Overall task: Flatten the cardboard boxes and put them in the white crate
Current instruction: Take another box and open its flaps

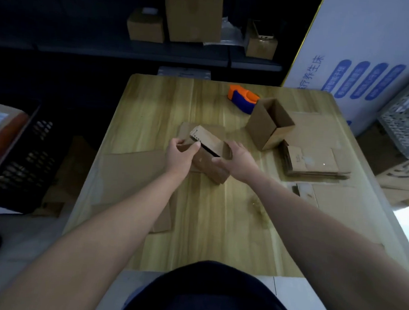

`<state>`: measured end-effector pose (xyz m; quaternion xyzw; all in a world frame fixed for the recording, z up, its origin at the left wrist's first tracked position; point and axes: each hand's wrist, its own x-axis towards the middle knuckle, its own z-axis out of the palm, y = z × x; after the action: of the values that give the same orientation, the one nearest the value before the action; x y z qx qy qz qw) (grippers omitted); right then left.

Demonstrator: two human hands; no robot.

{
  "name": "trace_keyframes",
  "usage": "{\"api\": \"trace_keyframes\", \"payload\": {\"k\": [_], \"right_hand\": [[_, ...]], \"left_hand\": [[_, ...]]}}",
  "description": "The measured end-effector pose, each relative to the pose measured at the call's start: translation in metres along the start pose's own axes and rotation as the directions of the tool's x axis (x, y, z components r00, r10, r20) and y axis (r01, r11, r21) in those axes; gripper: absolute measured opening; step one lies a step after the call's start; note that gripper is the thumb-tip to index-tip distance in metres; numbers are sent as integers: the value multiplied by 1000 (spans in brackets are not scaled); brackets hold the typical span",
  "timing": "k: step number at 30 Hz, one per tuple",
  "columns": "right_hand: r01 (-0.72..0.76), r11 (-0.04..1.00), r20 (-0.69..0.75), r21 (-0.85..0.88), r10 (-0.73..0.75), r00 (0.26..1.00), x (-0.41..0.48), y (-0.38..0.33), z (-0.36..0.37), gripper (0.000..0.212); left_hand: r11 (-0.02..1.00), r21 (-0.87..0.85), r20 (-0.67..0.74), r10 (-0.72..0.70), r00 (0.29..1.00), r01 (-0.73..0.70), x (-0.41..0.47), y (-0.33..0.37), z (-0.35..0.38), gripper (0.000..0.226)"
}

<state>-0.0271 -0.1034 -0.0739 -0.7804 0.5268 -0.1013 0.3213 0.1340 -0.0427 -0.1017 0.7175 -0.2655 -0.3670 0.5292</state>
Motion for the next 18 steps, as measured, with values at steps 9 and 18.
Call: {"api": "trace_keyframes", "payload": {"k": [9, 18], "right_hand": [[-166, 973, 12, 158, 166, 986, 5, -22, -7, 46], [-215, 926, -63, 312, 246, 967, -2, -14, -16, 44]], "left_hand": [[995, 32, 42, -99, 994, 98, 8, 3, -8, 57], [959, 277, 76, -88, 993, 64, 18, 24, 2, 40]]}}
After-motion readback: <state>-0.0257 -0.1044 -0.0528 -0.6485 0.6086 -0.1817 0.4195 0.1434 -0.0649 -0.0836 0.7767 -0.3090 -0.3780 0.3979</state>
